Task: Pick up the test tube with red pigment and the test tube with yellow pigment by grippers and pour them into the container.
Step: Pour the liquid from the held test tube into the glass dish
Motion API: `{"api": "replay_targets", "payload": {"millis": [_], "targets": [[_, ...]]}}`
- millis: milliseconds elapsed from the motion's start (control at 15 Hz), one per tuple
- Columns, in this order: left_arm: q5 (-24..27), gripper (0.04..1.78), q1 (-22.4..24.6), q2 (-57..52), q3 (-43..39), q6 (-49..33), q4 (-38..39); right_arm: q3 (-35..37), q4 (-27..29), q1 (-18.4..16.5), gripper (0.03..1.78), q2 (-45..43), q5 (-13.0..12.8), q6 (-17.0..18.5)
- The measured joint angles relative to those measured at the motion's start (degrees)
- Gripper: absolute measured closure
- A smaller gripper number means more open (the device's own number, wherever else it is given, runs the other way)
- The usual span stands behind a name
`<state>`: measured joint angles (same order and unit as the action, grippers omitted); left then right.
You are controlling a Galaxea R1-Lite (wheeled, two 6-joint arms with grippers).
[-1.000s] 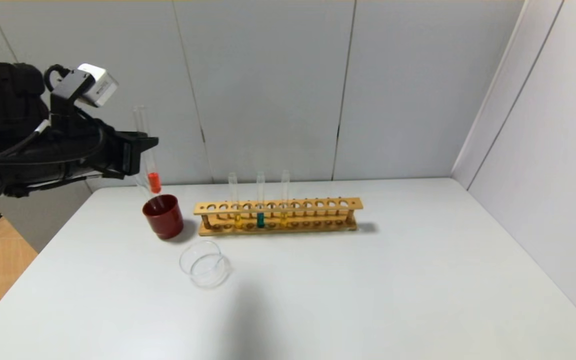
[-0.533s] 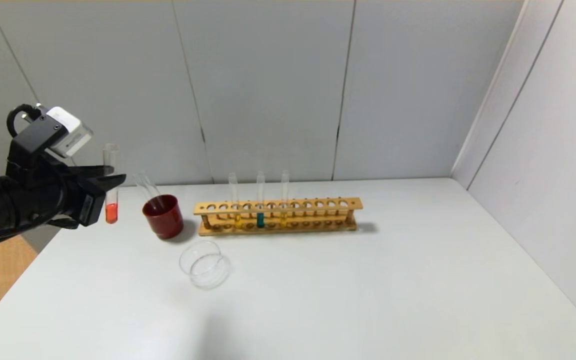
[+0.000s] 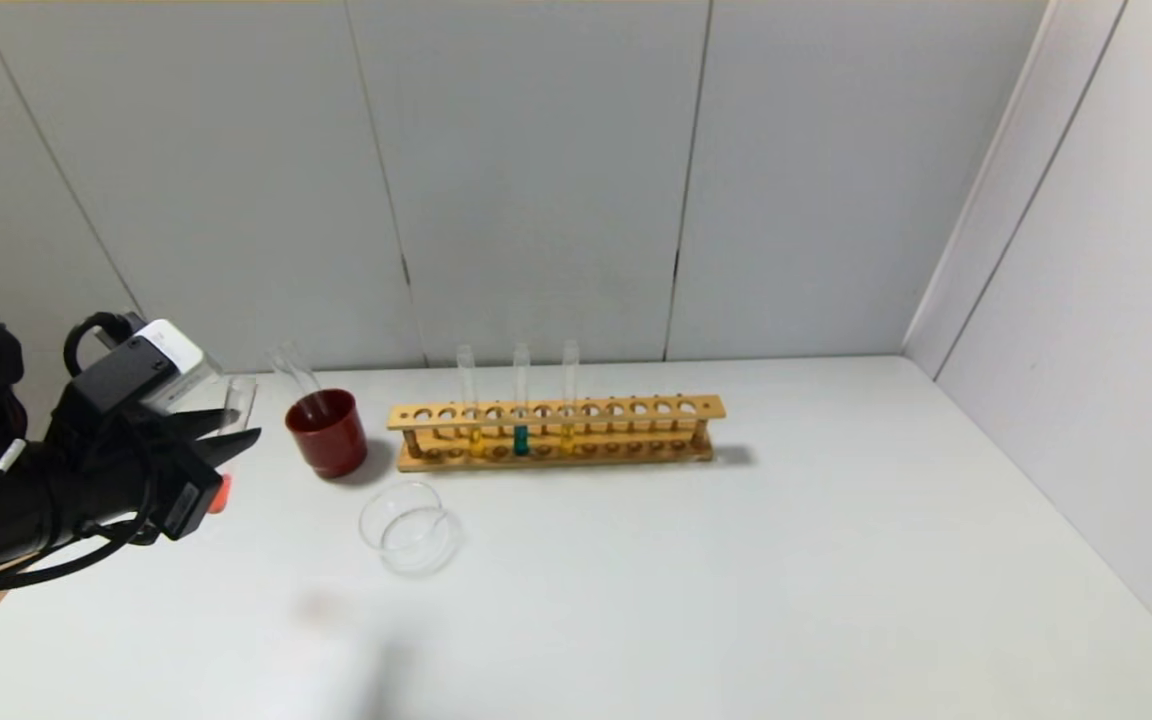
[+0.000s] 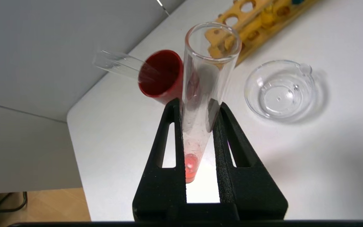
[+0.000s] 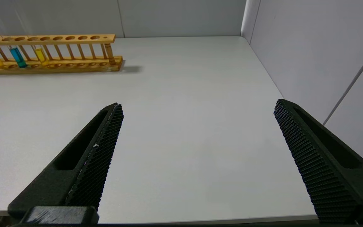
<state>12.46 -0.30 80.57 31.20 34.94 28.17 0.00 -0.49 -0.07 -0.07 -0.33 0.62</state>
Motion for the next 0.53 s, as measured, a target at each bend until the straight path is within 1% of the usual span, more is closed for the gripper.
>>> {"api": "replay_targets", "payload": {"millis": [267,533], "targets": [[-0.06,1.50,0.04,3.89,-0.96,1.83,3.61,0.00,-0.02,0.00,0.06,0.00,-0.02,0.00],[-0.48,1.50,0.09,10.53,-1.10,9.30,11.22,0.00,-0.02,-0.02,0.06,0.00,0.00,0.00]]}}
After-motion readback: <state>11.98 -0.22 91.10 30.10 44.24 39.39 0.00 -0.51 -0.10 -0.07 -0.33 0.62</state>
